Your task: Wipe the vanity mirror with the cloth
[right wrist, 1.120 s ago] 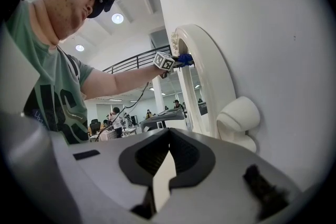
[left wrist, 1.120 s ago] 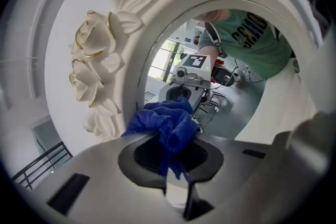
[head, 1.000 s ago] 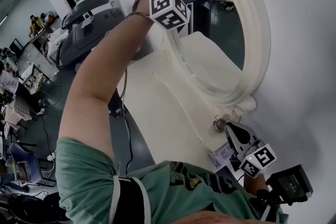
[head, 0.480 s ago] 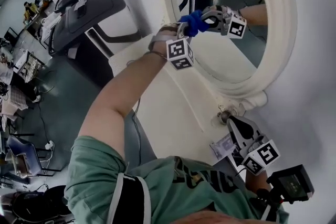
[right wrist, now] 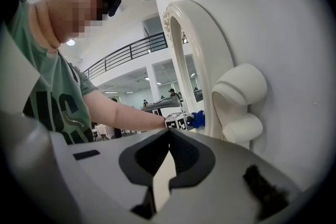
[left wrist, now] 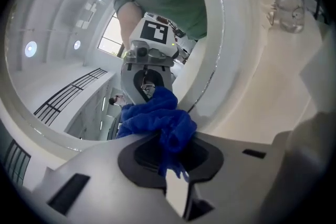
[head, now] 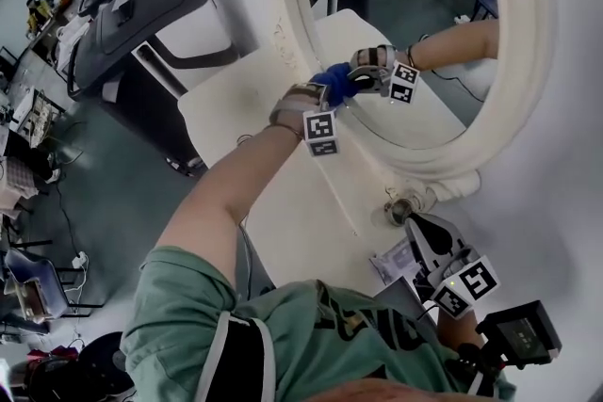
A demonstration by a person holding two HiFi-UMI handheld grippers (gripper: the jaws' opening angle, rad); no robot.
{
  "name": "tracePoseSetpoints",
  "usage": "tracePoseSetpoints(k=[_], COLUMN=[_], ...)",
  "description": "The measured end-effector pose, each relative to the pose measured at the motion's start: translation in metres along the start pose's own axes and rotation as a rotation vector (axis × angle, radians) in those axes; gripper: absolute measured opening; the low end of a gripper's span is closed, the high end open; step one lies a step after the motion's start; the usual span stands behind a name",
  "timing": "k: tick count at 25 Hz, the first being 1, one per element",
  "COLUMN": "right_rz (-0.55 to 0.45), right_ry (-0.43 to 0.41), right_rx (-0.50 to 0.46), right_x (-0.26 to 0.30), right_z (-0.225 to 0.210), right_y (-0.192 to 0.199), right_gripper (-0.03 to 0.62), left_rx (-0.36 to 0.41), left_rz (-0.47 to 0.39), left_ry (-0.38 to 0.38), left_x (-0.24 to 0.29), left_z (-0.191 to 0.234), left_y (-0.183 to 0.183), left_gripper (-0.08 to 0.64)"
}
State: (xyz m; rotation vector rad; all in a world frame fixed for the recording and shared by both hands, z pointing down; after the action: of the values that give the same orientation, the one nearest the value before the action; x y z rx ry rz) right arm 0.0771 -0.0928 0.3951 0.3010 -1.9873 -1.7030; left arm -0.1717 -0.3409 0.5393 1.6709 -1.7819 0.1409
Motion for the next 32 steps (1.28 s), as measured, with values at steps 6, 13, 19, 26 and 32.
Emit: tracePoseSetpoints(k=[6,13,19,26,32], right_rz=[-0.029,-0.088,-0.146,-0.173,-0.17], right_ry=[-0.005,0.02,0.013,0.005,0.006], right_rx=[-0.053,-0.072,-0.097,-0.106,-0.084], right_x=[-0.004,-0.022,-0.017,-0.016,-0.024], right_z=[0.003,0.0,-0.006,-0.004,-0.009], right_y=[-0.004,-0.017,-0.014,-0.017,-0.008], right_gripper=[0.012,0.012,0.012,0.012,0.012], left_rx=[-0.029,-0.154,-0.173,-0.151,-0.104], left_rz=[0.02,-0.133,-0.337,-0.312,-0.288], left_ry=[0.089,-0.081,-0.342,-0.428,-0.458], left_x=[0.002,-0.074,-0.18,-0.226,-0.219], left_z=[0.002,0.13,0.282,0.361,0.354], left_y=[0.001,-0.034,-0.107,-0.15,-0.161], left_gripper=[0.067,0.067,0.067,0.067,0.067])
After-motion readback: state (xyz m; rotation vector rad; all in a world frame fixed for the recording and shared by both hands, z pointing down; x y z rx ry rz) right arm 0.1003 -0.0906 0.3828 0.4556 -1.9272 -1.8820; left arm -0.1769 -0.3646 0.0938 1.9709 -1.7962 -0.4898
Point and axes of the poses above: the fingertips, and each gripper's own axes: x forward along the fingers, z to its left, y out of its underside, the point moved 6 cm from there along -x, backward along the fingers, and after that the axes turned 10 degrees about -x, right-handed, at the moved point
